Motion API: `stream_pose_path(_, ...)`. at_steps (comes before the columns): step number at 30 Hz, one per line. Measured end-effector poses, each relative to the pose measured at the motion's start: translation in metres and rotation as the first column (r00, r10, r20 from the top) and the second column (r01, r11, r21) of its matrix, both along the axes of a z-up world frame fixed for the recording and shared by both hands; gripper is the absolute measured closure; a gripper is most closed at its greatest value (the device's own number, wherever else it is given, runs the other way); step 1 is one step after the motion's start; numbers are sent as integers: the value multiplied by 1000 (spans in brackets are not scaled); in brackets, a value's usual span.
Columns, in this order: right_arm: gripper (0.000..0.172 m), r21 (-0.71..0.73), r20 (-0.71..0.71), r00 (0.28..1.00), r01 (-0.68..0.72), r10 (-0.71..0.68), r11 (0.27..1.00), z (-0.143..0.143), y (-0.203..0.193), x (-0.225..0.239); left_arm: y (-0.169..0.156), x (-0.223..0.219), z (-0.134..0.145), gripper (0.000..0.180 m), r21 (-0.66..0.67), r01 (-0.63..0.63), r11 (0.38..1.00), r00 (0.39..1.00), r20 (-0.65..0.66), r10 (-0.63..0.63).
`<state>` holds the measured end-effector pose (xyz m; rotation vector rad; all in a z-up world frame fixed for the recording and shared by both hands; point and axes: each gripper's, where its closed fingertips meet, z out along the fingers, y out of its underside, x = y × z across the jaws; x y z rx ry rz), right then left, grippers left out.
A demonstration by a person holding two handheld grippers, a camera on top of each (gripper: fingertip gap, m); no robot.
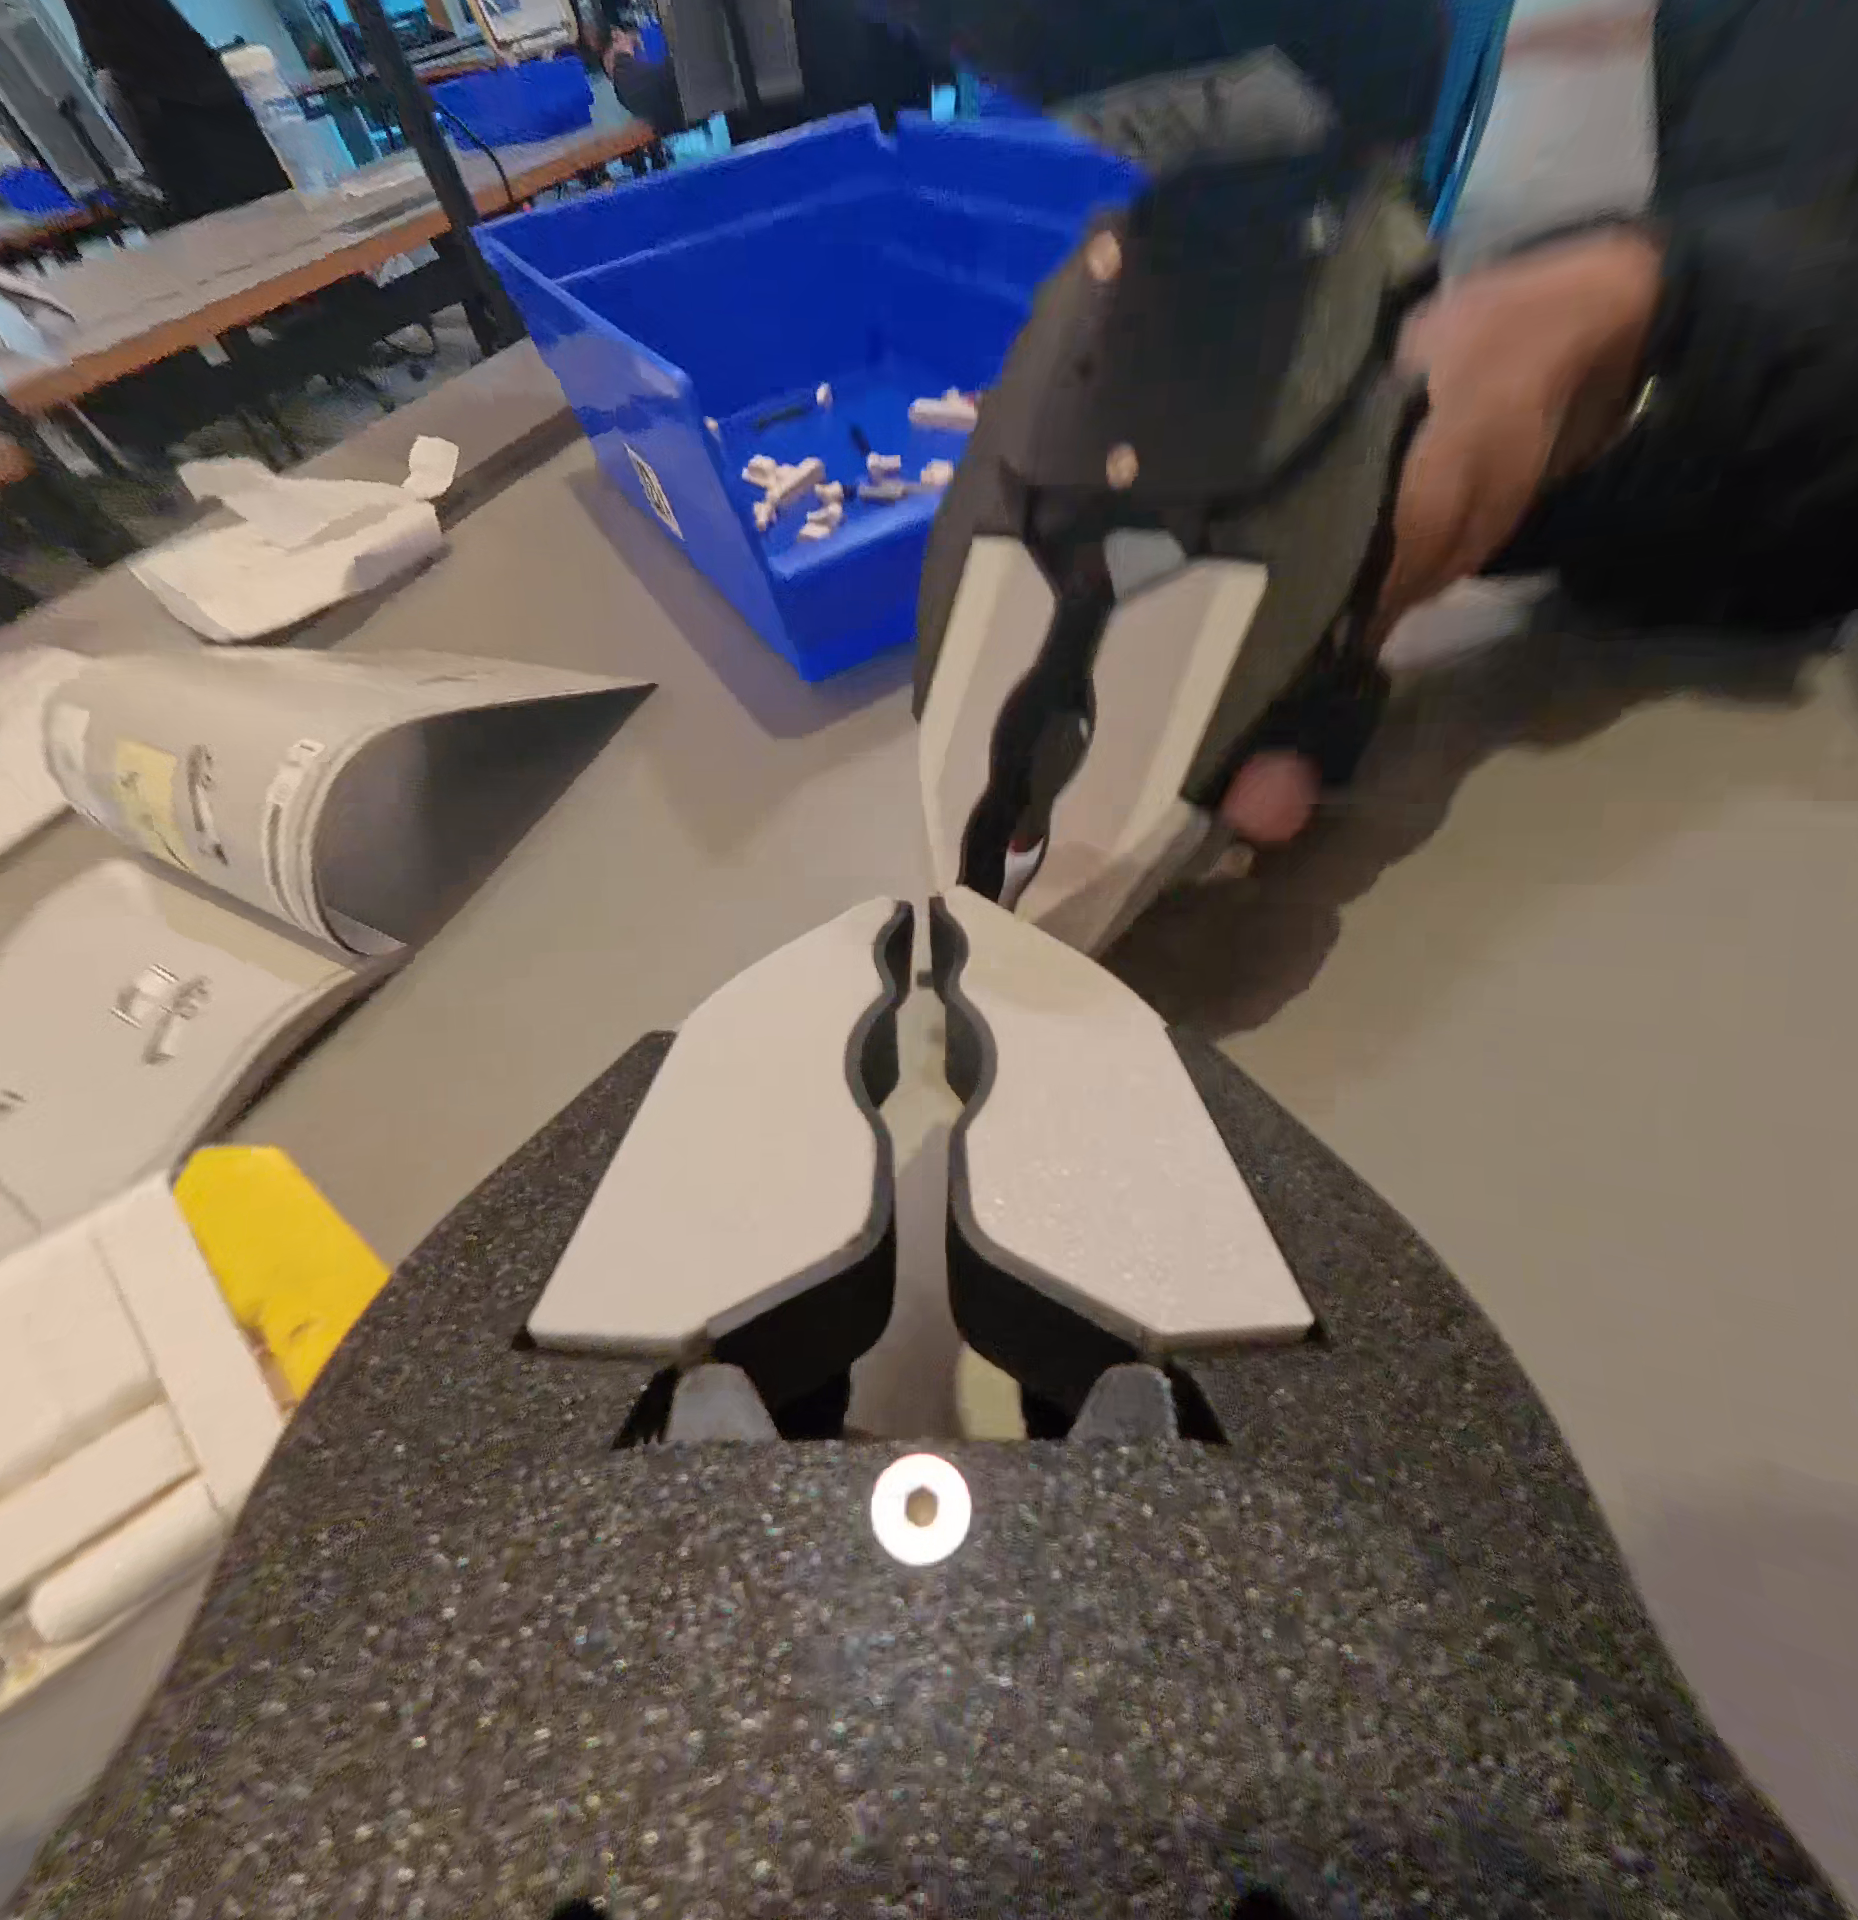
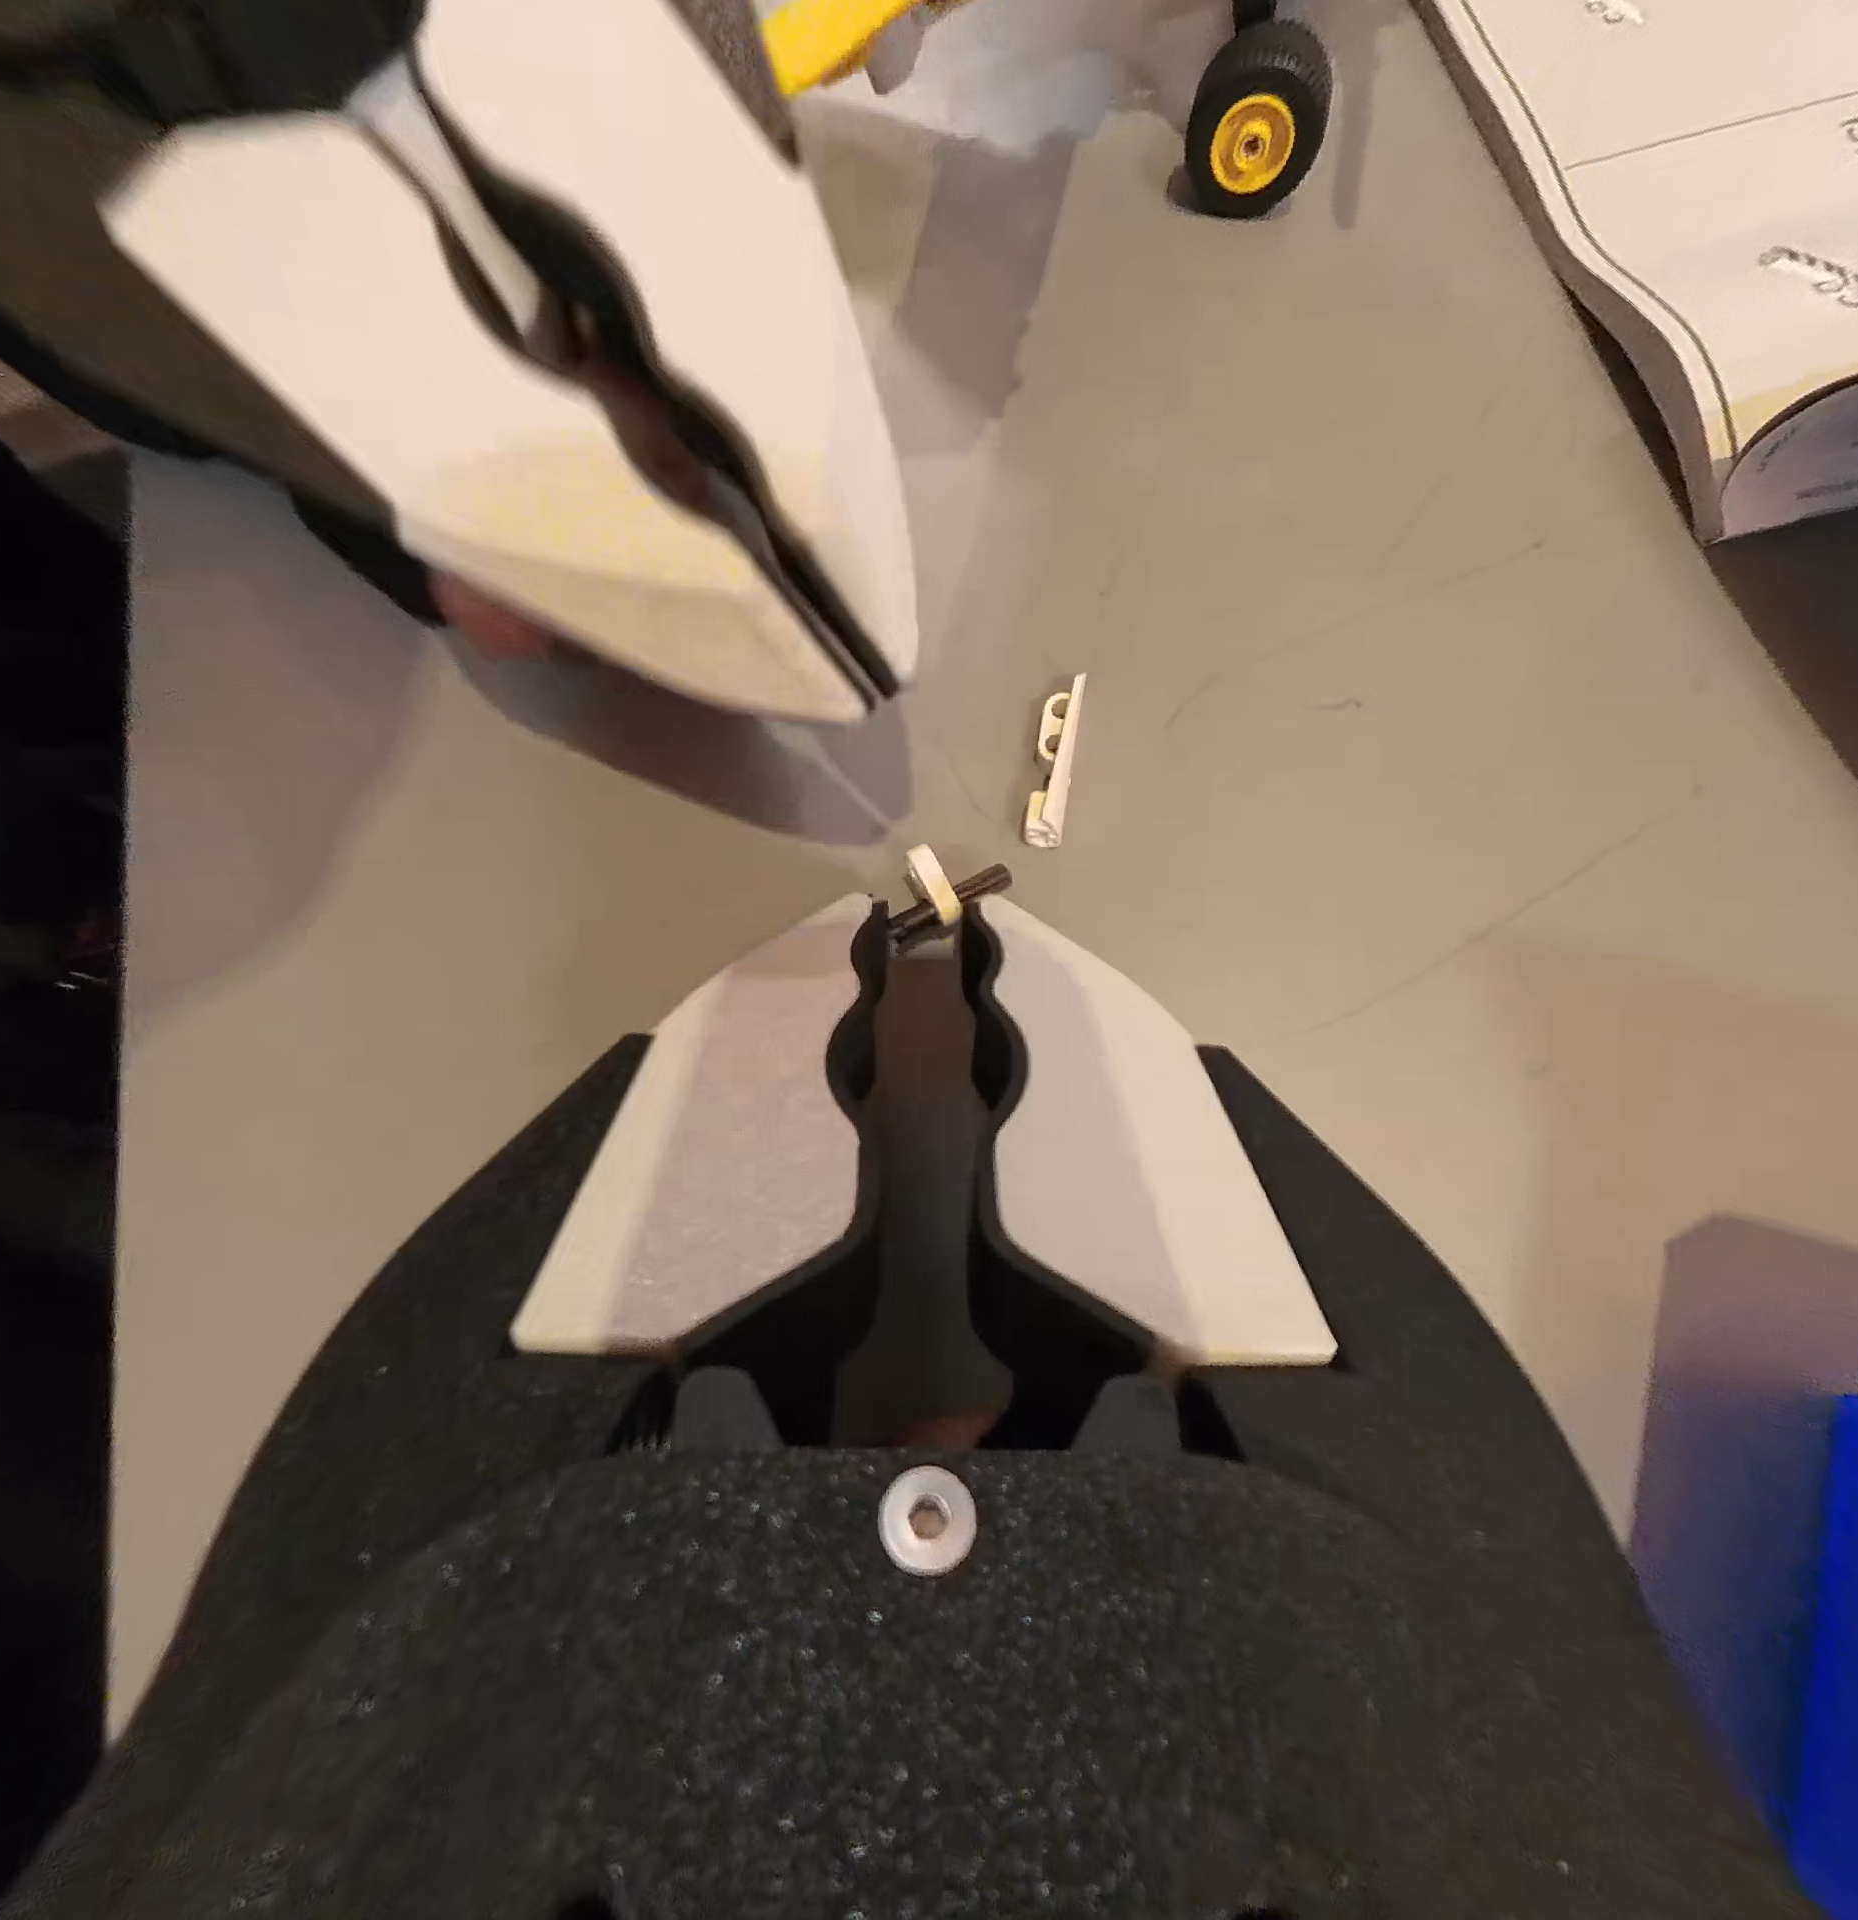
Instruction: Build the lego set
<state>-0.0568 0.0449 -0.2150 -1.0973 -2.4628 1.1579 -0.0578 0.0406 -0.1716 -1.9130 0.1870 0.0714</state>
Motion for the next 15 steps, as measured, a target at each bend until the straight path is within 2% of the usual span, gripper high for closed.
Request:
stream_pose_path(4, 159, -58, 34, 999, 18, -16, 998, 5, 1, 2, 0, 5, -7, 171, -37, 46, 998, 971, -235, -54)
stream_pose_path(9, 159, -125, 63, 998, 11, -4, 992, 11, -1, 6, -2, 5, -15, 158, -72, 102, 992, 918, -378, -122)
stream_pose_path(15, 159, -172, 84, 996, -4, 19, 985, 16, -6, 11, -2, 8, -25, 158, -96, 140, 985, 809, -563, -170)
